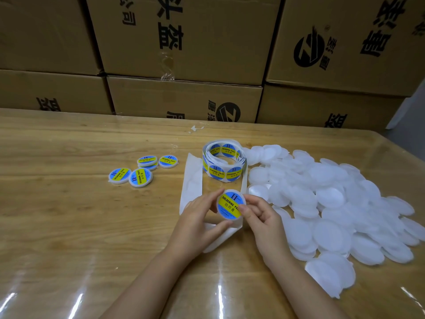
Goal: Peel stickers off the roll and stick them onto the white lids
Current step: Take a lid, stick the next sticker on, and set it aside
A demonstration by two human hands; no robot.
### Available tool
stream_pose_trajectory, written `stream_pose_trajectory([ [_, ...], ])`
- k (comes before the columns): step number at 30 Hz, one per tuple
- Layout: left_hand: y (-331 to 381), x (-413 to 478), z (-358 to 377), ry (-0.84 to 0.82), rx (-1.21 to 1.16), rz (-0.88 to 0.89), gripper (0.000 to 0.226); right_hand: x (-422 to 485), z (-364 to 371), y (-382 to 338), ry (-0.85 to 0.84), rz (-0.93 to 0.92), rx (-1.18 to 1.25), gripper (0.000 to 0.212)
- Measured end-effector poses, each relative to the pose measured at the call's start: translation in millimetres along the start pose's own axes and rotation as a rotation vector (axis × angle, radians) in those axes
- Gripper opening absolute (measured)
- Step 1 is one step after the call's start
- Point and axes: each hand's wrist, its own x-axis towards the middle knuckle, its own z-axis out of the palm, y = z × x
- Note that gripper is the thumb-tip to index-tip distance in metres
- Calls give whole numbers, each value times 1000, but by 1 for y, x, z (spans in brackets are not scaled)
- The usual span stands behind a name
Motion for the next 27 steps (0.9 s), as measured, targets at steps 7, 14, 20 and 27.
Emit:
stream_pose_trajectory([
  [7, -4, 7, -19, 145, 39, -67, 51, -3, 3, -1, -28, -81, -114, 23],
  [14, -47, 9, -76, 471, 508, -692, 52, -3, 3, 0, -7, -52, -159, 25],
  [20, -62, 2, -84, 381, 664, -918, 58, -2, 2, 3, 13, -24, -174, 20],
  [27, -64, 3, -80, 359, 683, -846, 45, -1, 2, 3, 17, -23, -184, 17],
])
